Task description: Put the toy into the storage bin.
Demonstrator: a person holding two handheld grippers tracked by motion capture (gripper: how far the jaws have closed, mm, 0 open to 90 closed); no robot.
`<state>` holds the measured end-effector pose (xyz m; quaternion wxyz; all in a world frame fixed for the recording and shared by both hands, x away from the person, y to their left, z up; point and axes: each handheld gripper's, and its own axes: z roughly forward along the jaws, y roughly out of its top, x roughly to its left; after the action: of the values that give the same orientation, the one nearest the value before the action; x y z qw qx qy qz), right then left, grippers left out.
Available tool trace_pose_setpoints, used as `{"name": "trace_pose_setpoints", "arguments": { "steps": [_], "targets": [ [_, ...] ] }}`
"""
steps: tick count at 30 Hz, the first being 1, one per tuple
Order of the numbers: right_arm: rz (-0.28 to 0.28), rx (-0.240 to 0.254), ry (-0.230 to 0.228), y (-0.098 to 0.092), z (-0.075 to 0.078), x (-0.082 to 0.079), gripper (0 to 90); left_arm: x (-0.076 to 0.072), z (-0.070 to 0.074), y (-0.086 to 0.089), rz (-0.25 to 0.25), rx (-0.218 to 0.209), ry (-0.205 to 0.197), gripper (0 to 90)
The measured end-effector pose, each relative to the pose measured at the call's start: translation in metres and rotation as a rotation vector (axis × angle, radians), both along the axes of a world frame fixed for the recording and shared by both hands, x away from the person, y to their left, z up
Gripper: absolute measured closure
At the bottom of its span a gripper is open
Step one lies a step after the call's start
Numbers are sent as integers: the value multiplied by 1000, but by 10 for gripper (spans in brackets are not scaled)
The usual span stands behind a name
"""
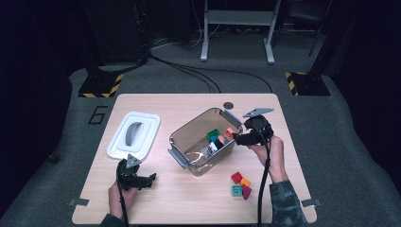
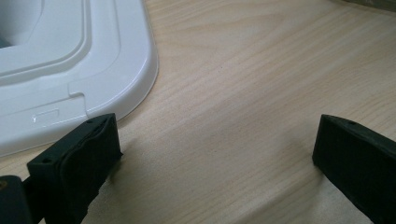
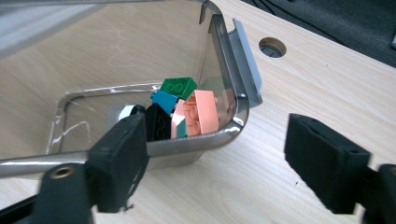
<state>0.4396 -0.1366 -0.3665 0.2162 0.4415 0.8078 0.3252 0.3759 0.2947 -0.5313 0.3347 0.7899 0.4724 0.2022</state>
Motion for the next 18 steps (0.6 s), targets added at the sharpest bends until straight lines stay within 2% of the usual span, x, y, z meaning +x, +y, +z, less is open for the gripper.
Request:
{"name": "trace_pose_setpoints", "arguments": {
  "steps": [7,11,18],
  "targets": [
    [-16,43,10,-17,-3,-17,147,0,0,0,0,0,0,7],
    [-21,46,23,-25,-10,-25,143,0,0,0,0,0,0,7],
    [-37,59,67,-38,-31,-38,130,0,0,0,2,-2,0,7]
  ]
}}
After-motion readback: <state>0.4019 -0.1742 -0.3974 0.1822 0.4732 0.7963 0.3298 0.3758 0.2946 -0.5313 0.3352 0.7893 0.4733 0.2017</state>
